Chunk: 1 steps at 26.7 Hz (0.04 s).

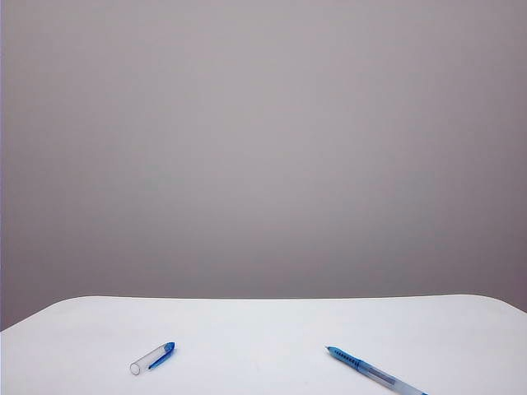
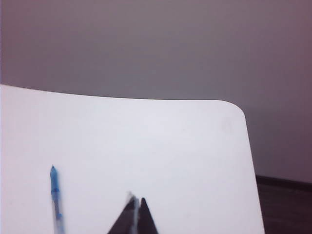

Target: Pick up the pen and remove the cap.

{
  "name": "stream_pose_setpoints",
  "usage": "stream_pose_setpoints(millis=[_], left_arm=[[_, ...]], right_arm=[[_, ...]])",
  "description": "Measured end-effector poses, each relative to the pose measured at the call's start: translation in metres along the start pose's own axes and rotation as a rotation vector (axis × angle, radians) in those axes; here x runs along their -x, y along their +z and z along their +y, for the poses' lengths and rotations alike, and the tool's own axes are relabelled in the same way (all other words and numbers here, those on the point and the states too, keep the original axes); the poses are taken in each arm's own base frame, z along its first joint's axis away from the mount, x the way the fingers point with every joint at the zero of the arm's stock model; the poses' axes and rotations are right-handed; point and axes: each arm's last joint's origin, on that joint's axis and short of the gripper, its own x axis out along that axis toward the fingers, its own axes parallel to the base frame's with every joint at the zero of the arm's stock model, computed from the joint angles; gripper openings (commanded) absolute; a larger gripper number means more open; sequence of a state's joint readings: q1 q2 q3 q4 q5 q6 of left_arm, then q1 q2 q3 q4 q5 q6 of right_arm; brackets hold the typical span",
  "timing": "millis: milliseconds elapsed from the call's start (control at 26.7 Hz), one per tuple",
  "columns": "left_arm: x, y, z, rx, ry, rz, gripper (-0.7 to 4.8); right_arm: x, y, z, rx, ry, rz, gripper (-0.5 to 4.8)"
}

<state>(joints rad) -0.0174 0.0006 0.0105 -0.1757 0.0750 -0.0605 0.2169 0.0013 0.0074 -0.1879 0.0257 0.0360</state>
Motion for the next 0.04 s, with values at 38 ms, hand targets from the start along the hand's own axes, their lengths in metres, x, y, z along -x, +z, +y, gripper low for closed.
stream_pose_setpoints(millis=[38], left_arm=[[0.0000,0.0000,0.0000,0.000,0.000,0.000,0.26]], right_arm=[[0.0000,0.0000,0.0000,-0.009,0.000,0.000,-0.05]])
